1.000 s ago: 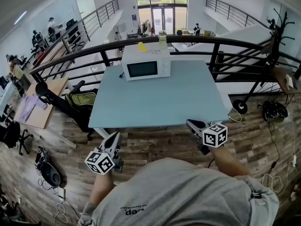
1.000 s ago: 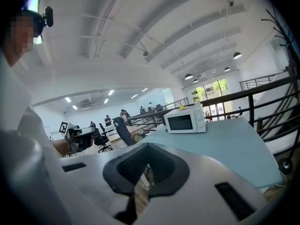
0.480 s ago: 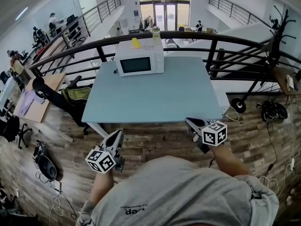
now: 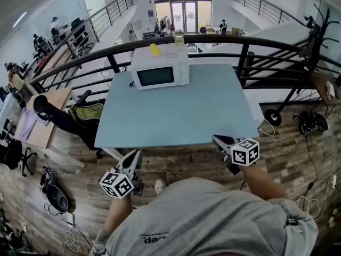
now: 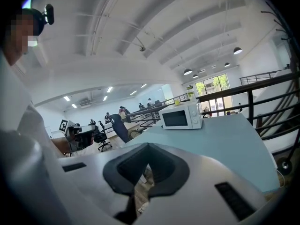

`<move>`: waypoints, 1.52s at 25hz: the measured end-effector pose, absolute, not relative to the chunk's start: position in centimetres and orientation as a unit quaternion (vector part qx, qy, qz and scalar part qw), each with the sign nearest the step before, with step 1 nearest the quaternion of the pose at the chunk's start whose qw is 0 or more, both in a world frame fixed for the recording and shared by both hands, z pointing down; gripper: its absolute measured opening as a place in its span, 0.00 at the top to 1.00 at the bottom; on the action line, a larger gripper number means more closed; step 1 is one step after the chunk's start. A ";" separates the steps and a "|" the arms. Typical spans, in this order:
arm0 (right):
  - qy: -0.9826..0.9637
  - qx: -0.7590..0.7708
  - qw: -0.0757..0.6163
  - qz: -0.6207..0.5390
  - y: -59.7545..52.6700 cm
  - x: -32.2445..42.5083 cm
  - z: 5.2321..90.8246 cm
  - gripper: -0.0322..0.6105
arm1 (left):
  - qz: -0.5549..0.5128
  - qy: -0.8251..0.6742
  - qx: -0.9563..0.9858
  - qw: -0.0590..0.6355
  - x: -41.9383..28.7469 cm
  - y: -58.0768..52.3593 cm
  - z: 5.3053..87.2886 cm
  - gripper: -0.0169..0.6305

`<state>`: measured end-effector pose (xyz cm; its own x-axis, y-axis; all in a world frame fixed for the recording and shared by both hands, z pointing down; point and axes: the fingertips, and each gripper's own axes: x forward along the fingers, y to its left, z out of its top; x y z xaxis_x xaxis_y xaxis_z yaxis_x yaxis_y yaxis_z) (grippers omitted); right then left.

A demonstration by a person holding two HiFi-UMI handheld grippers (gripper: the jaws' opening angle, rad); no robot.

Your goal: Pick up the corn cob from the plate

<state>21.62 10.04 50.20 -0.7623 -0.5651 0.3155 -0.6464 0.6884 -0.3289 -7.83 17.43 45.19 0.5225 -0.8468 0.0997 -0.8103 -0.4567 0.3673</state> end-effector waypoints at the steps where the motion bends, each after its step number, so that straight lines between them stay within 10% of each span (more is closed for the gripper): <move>1: -0.912 0.337 0.094 0.214 9.2 21.0 50.3 0.93 | -0.049 -0.481 0.855 0.186 -8.5 16.4 45.2 0.96; 19: -0.887 0.398 0.085 0.218 -7.7 3.1 47.4 0.93 | -0.040 -0.410 0.892 0.186 -26.0 -3.3 43.3 0.96; 38: -0.880 0.395 0.077 0.253 -16.6 4.8 50.2 0.93 | -0.014 -0.419 0.886 0.197 -25.8 -12.6 45.0 0.96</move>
